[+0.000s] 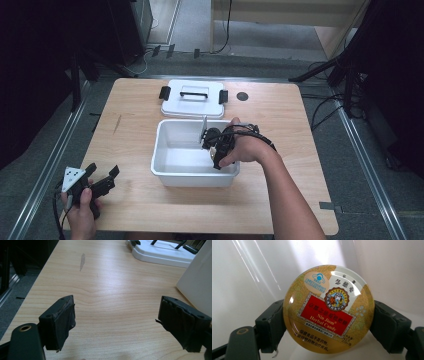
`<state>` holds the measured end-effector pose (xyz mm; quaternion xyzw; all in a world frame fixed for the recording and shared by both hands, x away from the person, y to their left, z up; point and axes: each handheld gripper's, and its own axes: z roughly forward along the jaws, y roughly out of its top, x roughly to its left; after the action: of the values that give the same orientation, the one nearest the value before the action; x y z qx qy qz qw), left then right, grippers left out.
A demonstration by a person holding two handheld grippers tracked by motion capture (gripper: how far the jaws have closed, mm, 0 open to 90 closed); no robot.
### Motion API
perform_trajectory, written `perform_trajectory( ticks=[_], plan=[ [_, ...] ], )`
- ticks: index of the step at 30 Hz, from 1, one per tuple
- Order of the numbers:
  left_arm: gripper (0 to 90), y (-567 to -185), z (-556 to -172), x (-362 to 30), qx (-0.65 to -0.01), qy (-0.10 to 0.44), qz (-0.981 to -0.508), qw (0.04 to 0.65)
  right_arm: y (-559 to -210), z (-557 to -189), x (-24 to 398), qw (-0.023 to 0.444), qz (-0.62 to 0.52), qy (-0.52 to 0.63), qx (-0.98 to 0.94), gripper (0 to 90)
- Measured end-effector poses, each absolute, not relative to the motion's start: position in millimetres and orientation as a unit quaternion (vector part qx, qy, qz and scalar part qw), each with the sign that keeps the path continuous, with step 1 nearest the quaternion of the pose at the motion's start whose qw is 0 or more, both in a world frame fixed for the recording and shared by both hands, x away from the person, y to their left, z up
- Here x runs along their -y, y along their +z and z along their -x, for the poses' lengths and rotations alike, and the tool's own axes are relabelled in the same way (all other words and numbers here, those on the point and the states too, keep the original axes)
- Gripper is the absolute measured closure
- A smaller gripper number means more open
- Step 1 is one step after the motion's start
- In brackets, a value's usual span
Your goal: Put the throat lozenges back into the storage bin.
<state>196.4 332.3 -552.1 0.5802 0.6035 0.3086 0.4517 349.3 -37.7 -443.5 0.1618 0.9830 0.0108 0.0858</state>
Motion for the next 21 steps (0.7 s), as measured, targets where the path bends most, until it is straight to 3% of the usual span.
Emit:
perform_trajectory(
  ticks=[5,10,15,21],
  plan=[
    [14.3,-552.2,-196.5,-332.4,-0.605,0.309,-0.578,0.452,-443.3,-349.4,38.3,0.084,-0.165,0.014,-0.983,19.1],
    [14.3,-552.1,-196.5,-332.7,-0.606,0.307,-0.578,0.452,-440.8,-350.4,40.4,0.087,-0.172,0.023,-0.981,25.9],
    [14.3,-552.2,-196.5,-332.8,-0.605,0.307,-0.578,0.453,-431.1,-351.5,45.3,0.077,-0.183,0.051,-0.979,39.0],
    [14.4,-552.1,-196.5,-332.7,-0.605,0.307,-0.579,0.453,-415.5,-348.9,50.3,0.061,-0.191,0.083,-0.976,40.6]
  ],
)
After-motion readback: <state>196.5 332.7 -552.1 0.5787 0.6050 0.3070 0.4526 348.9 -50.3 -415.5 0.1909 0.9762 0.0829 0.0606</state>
